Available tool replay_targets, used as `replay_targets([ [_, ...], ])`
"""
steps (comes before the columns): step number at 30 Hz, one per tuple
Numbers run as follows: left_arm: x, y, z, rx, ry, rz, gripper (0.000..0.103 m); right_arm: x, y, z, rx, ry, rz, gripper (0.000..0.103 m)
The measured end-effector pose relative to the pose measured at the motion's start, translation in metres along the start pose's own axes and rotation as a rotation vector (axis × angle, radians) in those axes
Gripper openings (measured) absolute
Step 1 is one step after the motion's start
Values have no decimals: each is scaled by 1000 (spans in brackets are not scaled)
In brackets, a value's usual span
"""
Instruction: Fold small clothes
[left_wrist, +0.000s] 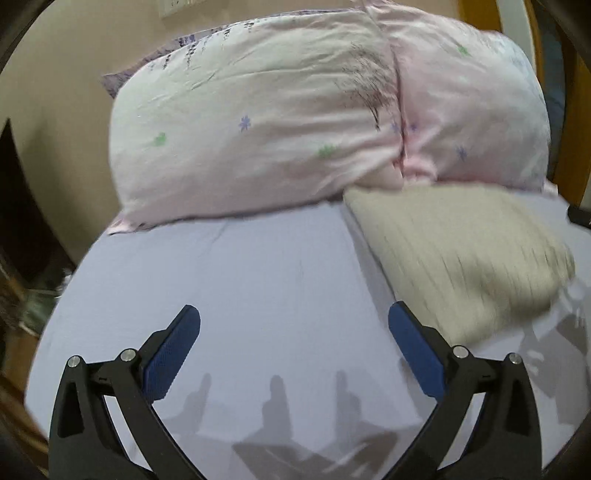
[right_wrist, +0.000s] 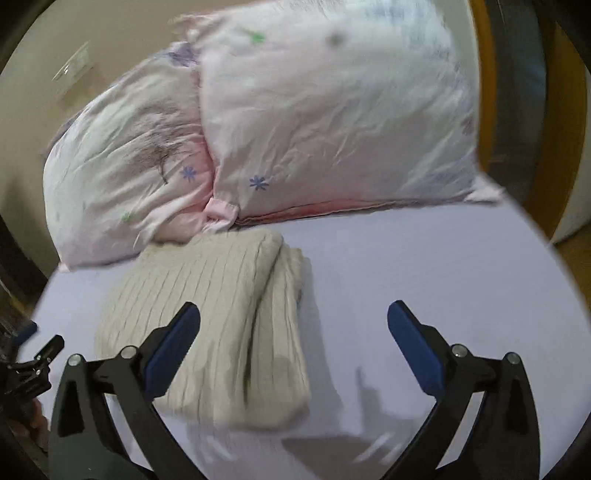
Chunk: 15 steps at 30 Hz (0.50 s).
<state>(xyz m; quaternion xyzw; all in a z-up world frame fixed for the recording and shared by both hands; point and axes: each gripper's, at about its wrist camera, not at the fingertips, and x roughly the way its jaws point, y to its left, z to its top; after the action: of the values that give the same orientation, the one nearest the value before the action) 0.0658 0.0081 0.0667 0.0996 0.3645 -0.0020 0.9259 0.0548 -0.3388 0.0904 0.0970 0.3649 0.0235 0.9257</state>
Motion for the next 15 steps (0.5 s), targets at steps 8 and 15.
replay_targets([
  [8, 8, -44, -37, -82, 162, -147, 102, 23, 39, -64, -85, 180, 2, 101],
  [15, 26, -53, -44, -101, 225, -142, 102, 47, 49, -85, -133, 245, -73, 101],
])
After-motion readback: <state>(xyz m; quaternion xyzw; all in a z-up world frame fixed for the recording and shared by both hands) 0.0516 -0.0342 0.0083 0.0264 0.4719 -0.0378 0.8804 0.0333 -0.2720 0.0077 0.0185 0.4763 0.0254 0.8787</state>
